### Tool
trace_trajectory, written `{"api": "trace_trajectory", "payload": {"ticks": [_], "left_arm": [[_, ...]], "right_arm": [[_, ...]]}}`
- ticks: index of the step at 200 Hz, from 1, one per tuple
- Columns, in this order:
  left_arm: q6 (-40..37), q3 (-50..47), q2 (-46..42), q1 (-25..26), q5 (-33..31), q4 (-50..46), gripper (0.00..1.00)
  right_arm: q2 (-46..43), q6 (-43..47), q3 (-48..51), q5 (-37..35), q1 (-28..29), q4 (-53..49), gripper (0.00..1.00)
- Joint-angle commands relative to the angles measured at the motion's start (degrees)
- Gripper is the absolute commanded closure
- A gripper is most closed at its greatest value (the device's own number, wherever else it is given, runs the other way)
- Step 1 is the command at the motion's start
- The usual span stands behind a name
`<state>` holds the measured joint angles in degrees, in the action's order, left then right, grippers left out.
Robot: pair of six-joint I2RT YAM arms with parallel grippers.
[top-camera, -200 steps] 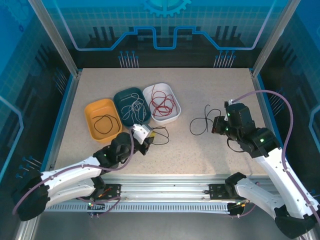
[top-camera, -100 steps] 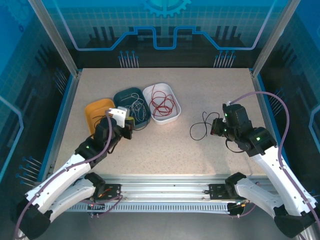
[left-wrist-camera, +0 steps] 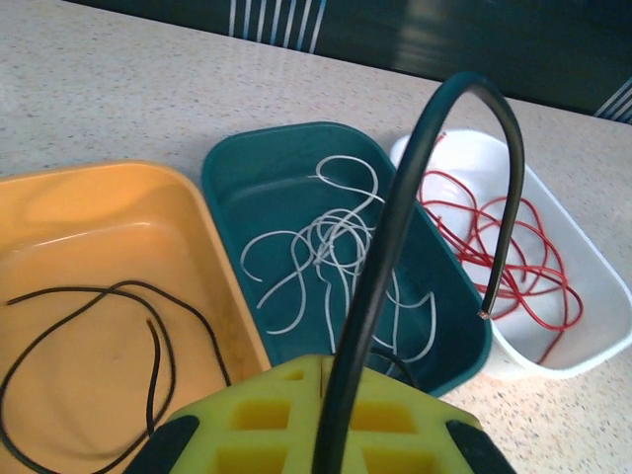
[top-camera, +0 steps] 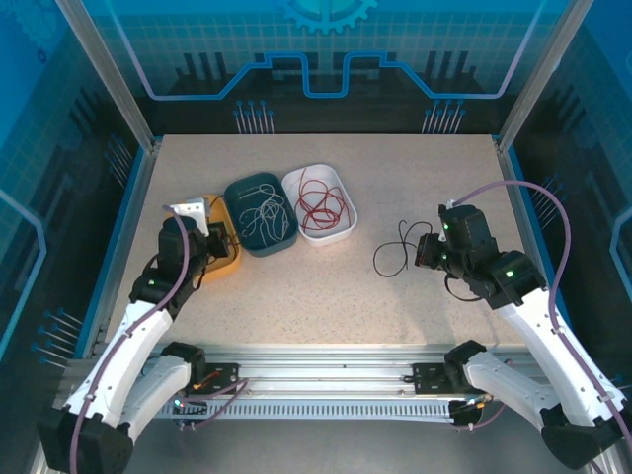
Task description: Untangle the cables
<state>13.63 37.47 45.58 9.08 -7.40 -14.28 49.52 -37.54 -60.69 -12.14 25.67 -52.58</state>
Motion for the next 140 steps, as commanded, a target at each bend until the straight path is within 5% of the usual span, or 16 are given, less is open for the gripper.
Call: {"api": "trace_trajectory", "payload": {"ticks": [1, 93, 140], "left_arm": [[-0.18, 1.42, -0.28, -2.95, 3.18, 2.54, 1.00], [-3.83, 2.78, 4.77, -11.97, 3.22, 9.41, 1.00], [0.65, 1.93, 9.65, -15.88, 6.39, 8.13, 1.00]], "right_arm": [[0.23, -1.02, 0.56, 1.06, -0.89, 0.63, 1.00], [2.24, -1.40, 0.47, 3.37, -0.94, 2.04, 1.00], [3.30, -1.04, -0.59, 4.00, -0.97, 1.51, 1.00]]}}
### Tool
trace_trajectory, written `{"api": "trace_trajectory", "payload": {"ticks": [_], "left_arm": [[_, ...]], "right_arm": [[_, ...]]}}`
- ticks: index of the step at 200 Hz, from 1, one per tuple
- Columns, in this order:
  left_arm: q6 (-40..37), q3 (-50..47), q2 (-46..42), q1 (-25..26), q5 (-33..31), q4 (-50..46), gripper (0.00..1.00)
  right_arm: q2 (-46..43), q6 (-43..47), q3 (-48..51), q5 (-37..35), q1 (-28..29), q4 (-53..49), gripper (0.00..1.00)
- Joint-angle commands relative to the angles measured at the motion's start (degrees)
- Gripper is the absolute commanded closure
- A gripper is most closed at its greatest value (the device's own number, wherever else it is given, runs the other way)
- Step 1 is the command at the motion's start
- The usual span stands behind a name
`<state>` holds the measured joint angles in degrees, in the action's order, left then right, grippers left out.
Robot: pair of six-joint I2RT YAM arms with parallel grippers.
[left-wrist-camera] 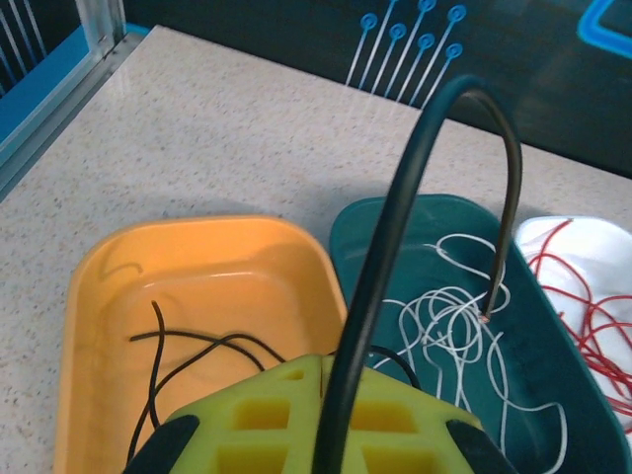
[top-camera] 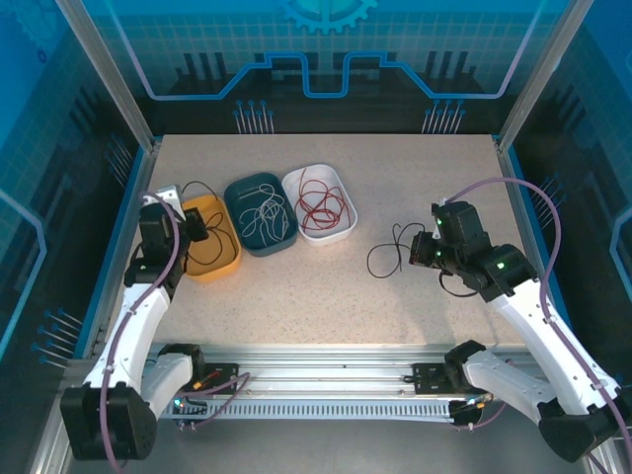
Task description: Untangle the cables
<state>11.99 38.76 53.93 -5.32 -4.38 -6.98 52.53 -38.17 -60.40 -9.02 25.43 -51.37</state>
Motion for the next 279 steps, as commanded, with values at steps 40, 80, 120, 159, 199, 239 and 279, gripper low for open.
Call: {"api": "trace_trajectory", "payload": {"ticks": [40, 80, 120, 159, 199, 239, 279], "left_arm": [[6.90, 0.15, 6.05, -4.37, 9.04, -1.36, 1.00], [6.68, 1.49, 8.88, -6.20, 10.51, -6.12, 1.00], [8.14, 1.66, 12.48, -8.78, 14.60, -7.17, 1.00], [8.97, 1.70, 15.20, -9.78, 16.32, -5.68, 0.97], [9.81, 2.36, 16.88, -10.32, 15.57, -4.97, 0.85], [9.81, 2.71, 17.35, -10.32, 15.27, -4.35, 0.69], [9.90, 2.81, 14.92, -10.32, 15.21, -5.03, 0.68]], "right_arm": [[0.55, -0.66, -0.42, 1.63, -0.69, 0.67, 1.00], [0.46, -0.85, -0.31, 1.27, -0.75, 0.11, 1.00], [0.65, -0.92, -0.69, 1.43, -0.73, -0.13, 1.00], [0.38, -1.82, 0.26, 1.44, -0.69, 0.29, 1.00], [0.46, -1.99, 0.37, 1.57, -0.73, 0.57, 1.00], [0.64, -2.08, 0.59, 1.87, -0.74, 0.73, 1.00], [0.21, -2.08, 0.72, 1.87, -0.73, 0.75, 1.00]]}}
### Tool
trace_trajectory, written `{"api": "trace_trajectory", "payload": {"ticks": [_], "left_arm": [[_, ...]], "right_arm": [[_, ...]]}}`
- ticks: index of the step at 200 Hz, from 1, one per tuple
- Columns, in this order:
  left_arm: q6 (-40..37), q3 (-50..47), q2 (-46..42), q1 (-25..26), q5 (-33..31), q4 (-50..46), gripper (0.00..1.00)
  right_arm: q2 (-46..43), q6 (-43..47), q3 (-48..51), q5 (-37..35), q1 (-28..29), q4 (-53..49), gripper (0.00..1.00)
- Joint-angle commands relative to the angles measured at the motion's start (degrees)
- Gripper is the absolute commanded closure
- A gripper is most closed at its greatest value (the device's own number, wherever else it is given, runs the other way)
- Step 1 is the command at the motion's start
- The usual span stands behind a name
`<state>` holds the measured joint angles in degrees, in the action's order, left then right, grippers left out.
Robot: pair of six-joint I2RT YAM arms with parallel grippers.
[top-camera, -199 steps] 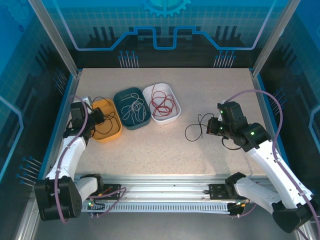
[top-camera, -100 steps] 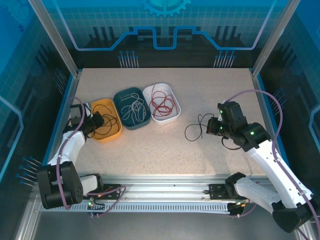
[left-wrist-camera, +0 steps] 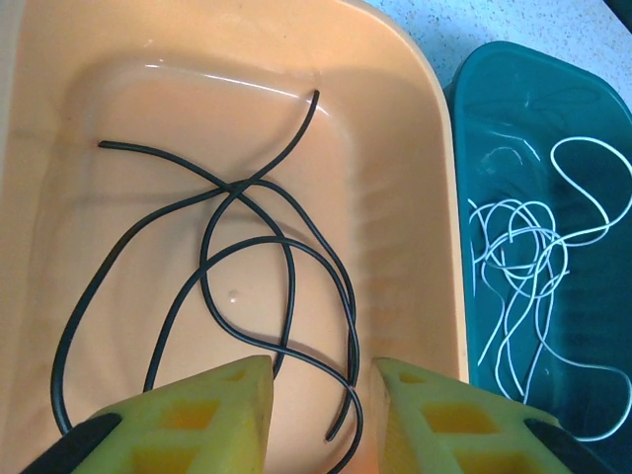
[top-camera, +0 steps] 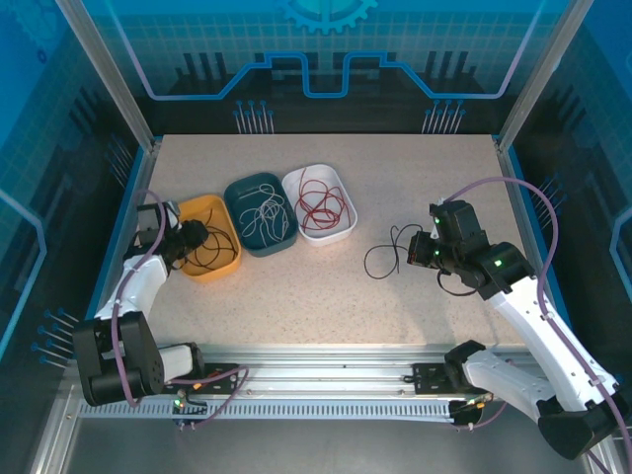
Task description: Untangle the cables
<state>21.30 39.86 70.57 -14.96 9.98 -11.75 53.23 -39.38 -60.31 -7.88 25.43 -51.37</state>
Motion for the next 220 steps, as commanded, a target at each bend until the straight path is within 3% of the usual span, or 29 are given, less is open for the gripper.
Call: {"api": "trace_trajectory", "payload": {"ticks": [1, 35, 78, 127, 146, 161, 184, 220], "left_arm": [[0.59, 1.67, -1.82, -0.68, 0.89, -0.28, 0.68], [0.89, 2.28, -6.14, -0.68, 2.43, -1.95, 0.55], [2.27, 3.13, -11.66, -0.01, 9.27, -3.24, 0.33], [5.43, 4.52, -15.80, 9.41, 13.78, -3.15, 0.18], [6.46, 4.57, -15.85, 15.79, 15.23, -1.50, 0.18], [6.87, 4.59, -15.16, 21.67, 15.71, -0.40, 0.29], [7.94, 4.93, -12.13, 30.23, 18.11, 1.25, 0.35], [5.27, 9.27, -5.12, 41.68, 18.24, 0.12, 0.35]], "right_arm": [[-0.54, -0.88, 0.63, 0.74, -0.73, 0.75, 1.00], [-0.67, -0.96, 0.89, 0.81, -0.71, 0.92, 1.00], [-0.76, -0.97, 1.81, 1.78, -0.65, 2.71, 1.00], [-0.50, -0.72, 2.91, 4.37, -0.60, 5.59, 1.00], [-0.67, -0.44, 3.66, 6.15, -0.43, 7.61, 1.00], [-0.84, -0.11, 4.71, 7.98, -0.10, 10.19, 1.00], [-0.94, 0.52, 6.34, 11.79, 0.49, 15.28, 1.00], [-0.85, 1.04, 7.79, 14.77, 2.54, 22.34, 1.00]]}}
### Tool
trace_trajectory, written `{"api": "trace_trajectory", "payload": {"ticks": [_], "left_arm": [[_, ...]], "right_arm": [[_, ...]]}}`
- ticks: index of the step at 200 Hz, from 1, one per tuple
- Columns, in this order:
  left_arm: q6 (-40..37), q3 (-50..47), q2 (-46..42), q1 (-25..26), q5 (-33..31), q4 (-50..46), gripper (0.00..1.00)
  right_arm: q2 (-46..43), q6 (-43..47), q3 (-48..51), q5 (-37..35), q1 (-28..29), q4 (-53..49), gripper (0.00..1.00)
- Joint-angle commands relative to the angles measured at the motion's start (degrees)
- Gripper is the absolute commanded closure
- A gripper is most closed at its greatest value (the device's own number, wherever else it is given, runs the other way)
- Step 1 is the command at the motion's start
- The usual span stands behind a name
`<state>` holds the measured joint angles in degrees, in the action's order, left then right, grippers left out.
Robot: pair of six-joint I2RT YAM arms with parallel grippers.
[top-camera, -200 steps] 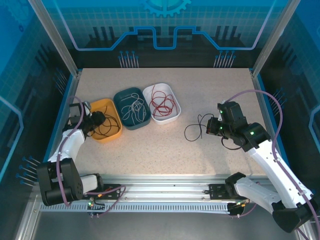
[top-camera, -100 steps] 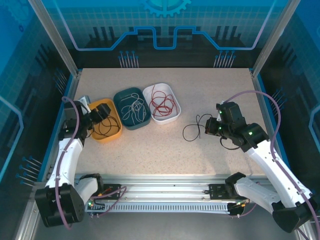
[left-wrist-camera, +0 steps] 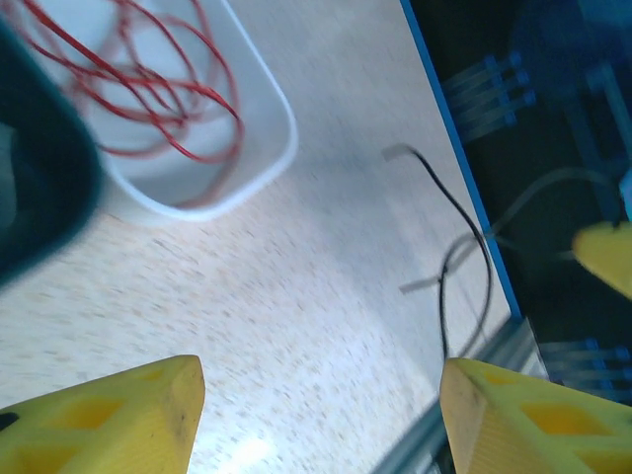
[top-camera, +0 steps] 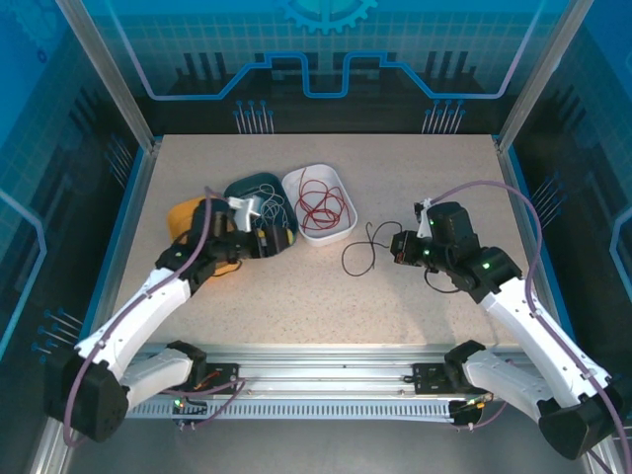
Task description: Untangle the cables
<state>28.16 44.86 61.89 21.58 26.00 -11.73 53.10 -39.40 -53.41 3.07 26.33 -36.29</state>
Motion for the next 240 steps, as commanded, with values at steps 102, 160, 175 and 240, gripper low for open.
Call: {"api": "trace_trajectory", "payload": {"ticks": [102, 160, 175, 240], "left_arm": [[-3.21, 12.51, 15.00, 12.95, 2.14, 1.67, 0.60], [-4.12, 13.49, 15.66, 13.70, 1.24, 0.07, 0.94], [-5.66, 13.84, 14.08, 13.64, -1.49, -2.12, 1.00], [-11.89, 15.51, 4.34, 13.07, -11.41, -11.76, 1.00]], "right_arm": [[0.42, 1.70, 0.10, 2.56, 6.81, 11.46, 1.00], [0.16, 1.87, 0.00, 0.74, 6.91, 10.72, 0.97], [-0.32, 1.70, -0.20, -2.06, 6.96, 8.65, 0.91], [-0.72, -2.51, -1.59, -16.08, 5.38, -4.11, 0.80]]}}
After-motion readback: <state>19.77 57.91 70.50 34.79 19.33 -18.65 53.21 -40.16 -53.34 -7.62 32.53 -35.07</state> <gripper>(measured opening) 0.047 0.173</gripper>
